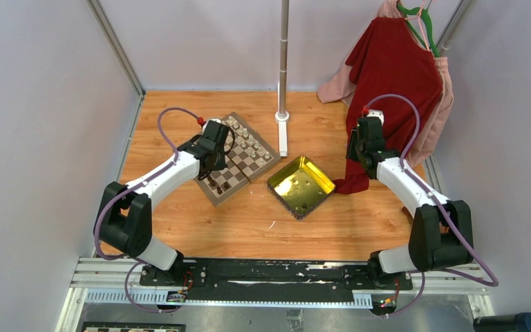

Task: Set up the chess pieces on the board
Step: Place the chess piece on the chessboard.

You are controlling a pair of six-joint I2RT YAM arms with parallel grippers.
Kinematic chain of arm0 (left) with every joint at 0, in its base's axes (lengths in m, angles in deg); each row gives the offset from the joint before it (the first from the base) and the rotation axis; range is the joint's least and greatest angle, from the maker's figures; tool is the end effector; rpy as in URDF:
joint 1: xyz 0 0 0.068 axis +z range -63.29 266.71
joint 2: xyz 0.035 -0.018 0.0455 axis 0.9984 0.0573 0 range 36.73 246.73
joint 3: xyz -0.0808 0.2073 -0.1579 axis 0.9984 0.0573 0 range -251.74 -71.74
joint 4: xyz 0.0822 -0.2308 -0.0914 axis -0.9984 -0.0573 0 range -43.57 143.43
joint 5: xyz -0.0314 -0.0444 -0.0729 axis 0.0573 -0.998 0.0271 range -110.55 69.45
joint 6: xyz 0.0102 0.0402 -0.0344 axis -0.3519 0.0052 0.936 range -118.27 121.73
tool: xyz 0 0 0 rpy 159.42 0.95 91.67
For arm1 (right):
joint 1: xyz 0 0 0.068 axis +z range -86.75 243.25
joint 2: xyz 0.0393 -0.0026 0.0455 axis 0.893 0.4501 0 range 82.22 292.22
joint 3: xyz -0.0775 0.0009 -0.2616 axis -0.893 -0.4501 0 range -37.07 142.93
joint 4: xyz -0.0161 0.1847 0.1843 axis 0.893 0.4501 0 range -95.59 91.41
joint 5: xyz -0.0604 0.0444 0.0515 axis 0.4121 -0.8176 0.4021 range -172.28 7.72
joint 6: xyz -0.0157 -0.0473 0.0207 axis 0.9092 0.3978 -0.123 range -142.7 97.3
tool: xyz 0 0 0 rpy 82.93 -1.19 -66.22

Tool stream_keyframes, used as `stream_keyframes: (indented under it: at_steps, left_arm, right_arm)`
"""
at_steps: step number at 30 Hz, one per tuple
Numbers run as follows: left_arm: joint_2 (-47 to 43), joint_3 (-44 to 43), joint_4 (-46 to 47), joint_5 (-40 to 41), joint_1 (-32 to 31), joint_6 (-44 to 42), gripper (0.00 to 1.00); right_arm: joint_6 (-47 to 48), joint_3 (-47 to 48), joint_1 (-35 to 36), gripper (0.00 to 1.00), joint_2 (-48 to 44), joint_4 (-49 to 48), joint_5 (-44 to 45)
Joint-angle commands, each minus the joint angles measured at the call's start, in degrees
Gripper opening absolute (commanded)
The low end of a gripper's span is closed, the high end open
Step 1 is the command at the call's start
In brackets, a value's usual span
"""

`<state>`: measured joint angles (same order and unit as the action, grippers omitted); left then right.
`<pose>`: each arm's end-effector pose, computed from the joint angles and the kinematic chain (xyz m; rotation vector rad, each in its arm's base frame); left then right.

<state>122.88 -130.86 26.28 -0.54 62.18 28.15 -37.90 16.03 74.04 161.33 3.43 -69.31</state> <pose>0.2877 -0.1179 0.2319 -0.1788 2.4311 0.0492 0.3017 0.0493 0.2568 0.2107 2.1540 0.0135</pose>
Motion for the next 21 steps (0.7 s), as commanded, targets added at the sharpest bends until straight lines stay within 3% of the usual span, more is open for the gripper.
stream_keyframes:
  at_steps: [1,21]
  left_arm:
    - [0.6,1.4,0.8,0.0,1.1,1.8,0.00]
    - [3.2,3.1,1.4,-0.8,3.1,2.9,0.00]
  right_arm:
    - [-0.3,1.8,-0.8,0.41,0.9,0.8,-0.5]
    - [-0.1,2.0,-0.8,0.41,1.7,0.9,-0.4]
